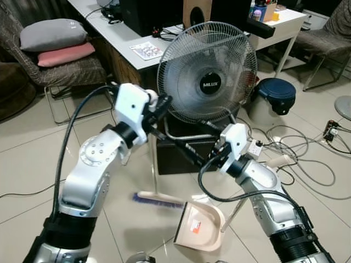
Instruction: Sweep floor
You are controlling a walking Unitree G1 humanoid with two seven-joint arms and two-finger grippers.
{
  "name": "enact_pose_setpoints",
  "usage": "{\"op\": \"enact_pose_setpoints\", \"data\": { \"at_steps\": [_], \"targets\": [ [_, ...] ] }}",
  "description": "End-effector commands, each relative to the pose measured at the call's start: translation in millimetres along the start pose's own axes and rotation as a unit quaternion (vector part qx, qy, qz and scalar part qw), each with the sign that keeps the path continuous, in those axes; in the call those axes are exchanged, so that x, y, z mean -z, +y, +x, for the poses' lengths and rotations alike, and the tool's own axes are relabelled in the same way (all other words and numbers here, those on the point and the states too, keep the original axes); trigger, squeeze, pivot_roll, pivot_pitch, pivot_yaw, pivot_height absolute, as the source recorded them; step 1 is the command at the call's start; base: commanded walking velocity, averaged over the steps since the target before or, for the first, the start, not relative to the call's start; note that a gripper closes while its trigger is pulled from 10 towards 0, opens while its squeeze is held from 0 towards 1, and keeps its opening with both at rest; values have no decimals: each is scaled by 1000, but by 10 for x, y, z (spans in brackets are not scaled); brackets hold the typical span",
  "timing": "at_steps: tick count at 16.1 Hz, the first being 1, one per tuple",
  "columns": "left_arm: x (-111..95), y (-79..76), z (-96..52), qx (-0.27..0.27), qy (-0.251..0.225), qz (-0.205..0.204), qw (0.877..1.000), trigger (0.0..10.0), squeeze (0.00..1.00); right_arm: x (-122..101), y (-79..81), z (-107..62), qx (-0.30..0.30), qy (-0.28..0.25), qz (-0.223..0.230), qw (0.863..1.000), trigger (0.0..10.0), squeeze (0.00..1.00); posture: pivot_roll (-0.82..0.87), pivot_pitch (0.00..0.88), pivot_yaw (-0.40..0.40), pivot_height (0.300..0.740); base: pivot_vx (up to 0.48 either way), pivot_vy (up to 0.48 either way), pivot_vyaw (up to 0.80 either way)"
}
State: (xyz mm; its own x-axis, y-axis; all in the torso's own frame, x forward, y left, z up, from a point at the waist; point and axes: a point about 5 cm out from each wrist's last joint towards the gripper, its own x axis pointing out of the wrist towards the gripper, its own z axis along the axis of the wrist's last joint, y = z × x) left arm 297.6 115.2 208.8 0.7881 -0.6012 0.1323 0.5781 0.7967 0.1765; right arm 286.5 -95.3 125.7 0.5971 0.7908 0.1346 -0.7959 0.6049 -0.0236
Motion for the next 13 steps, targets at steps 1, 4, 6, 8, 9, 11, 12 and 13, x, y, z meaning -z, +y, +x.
{"op": "enact_pose_setpoints", "data": {
  "at_steps": [1,4,6,8,9,11,12,13],
  "targets": [
    [-198,-51,63,19,-35,7,999,10000,0,16,7,58,-14,11,-8,1000,10000,1000,-44,12,37,740,0,0,0],
    [-238,-74,81,27,-41,-4,999,10000,0,36,18,158,-17,0,-2,1000,10000,1000,-29,15,33,740,0,0,0],
    [-258,-91,84,35,-42,-9,998,10000,0,45,32,226,-21,1,-3,1000,10000,710,-27,13,36,740,0,0,0],
    [-281,-119,92,46,-44,-15,998,10000,0,122,43,298,-25,16,2,1000,10000,0,-30,10,39,740,0,0,0],
    [-288,-132,99,49,-45,-16,998,10000,0,150,41,315,-25,20,2,999,10000,0,-29,9,38,740,0,0,0],
    [-298,-146,107,53,-46,-17,997,10000,0,172,32,343,-20,22,-2,1000,10000,0,-25,7,36,740,0,0,0],
    [-308,-155,110,54,-48,-18,997,10000,0,171,18,372,-14,16,-6,1000,10000,0,-21,4,36,740,0,0,0],
    [-322,-172,110,58,-48,-20,997,10000,0,160,26,426,-21,6,-7,1000,10000,0,-19,5,37,740,0,0,0]
  ]
}}
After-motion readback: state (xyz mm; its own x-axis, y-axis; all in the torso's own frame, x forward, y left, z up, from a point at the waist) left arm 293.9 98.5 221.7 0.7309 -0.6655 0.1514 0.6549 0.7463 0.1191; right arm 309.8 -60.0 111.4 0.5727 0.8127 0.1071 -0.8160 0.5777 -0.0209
